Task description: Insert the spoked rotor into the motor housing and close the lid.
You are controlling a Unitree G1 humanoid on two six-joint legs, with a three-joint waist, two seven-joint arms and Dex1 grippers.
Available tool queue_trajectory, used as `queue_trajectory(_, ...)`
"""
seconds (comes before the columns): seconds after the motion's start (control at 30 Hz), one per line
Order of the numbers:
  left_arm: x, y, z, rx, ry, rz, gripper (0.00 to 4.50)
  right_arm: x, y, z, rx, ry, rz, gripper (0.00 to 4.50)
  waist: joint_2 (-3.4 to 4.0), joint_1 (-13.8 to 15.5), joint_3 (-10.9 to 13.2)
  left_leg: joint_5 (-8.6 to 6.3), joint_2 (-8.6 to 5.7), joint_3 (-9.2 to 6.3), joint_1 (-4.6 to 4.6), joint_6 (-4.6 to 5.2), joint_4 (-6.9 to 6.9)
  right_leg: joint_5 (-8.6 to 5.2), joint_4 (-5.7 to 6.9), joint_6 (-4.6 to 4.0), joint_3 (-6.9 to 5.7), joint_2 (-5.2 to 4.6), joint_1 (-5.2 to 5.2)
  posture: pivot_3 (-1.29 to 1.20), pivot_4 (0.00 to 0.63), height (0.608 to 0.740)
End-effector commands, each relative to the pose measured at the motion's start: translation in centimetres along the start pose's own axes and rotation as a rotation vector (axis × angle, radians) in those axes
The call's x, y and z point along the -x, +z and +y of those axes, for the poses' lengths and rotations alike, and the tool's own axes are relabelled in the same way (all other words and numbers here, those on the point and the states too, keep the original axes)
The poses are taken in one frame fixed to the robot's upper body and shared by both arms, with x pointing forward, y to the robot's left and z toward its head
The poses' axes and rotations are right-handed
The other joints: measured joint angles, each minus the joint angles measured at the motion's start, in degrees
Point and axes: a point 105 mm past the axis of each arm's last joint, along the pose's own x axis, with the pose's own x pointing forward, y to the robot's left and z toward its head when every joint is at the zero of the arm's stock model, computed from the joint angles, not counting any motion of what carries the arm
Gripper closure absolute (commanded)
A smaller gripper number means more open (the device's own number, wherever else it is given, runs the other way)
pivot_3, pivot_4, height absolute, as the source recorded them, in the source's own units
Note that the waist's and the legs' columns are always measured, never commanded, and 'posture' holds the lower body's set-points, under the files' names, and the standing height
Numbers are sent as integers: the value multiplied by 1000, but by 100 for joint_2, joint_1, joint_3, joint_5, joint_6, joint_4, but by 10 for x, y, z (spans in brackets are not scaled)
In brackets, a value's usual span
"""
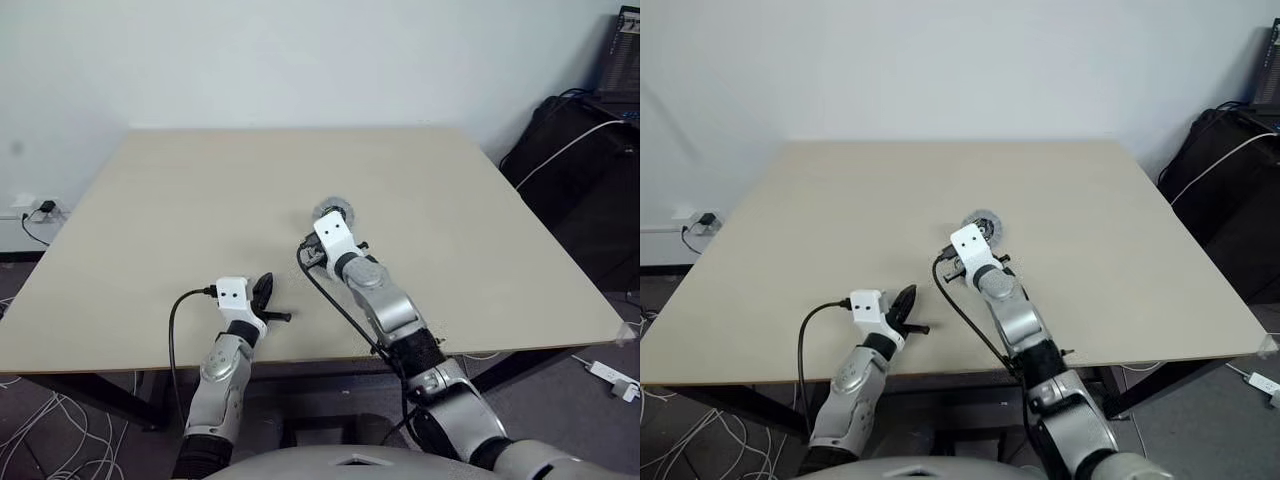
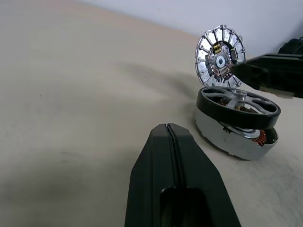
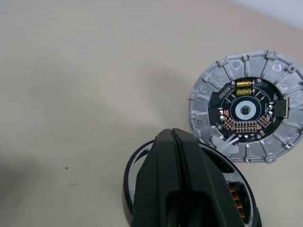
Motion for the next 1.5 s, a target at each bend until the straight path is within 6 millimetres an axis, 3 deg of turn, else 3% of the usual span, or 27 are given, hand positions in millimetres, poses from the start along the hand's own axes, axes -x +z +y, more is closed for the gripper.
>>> queue_trajectory(0.03,-2,13,-17,-36,-63,-66,4480,-5,13,-9,-22,-35,-14,4500,1,-8,0,1,0,0,0,-1,-1,0,1,0,-1,0,-1,0,0,740)
queue_trajectory(0.3,6,7,-31,-171,-196,-59,4480,-10,6,-11,-30,-42,36,4500,8,-93,-4,6,0,0,2,-10,-15,-1,3,-3,0,1,-8,0,0,740)
queue_trajectory(0.8,11,0,-41,-123,-309,-16,4480,-4,0,-27,41,-124,82,4500,18,-90,-10,7,1,0,5,-11,-18,-2,6,-5,0,0,-7,0,0,740)
queue_trajectory(0.97,10,-1,-41,-119,-311,-10,4480,0,2,-34,86,-152,88,4500,20,-93,-9,7,1,0,4,-12,-19,-3,5,-6,0,0,-9,0,0,740)
queue_trajectory(1.1,10,-3,-41,-116,-312,1,4480,2,17,-36,80,-162,9,4500,20,-97,-9,7,1,0,3,-12,-23,-4,5,-8,0,1,-13,0,0,740)
queue_trajectory(1.3,10,-5,-42,-111,-315,13,4480,6,38,-19,24,-73,-122,4500,20,-94,-8,7,1,-1,3,-11,-27,-5,4,-9,0,1,-14,0,0,740)
queue_trajectory(1.5,11,-6,-42,-106,-315,20,4480,5,29,-1,32,24,-85,4500,20,-91,-8,7,1,-1,3,-11,-26,-5,3,-9,0,0,-12,0,0,740)
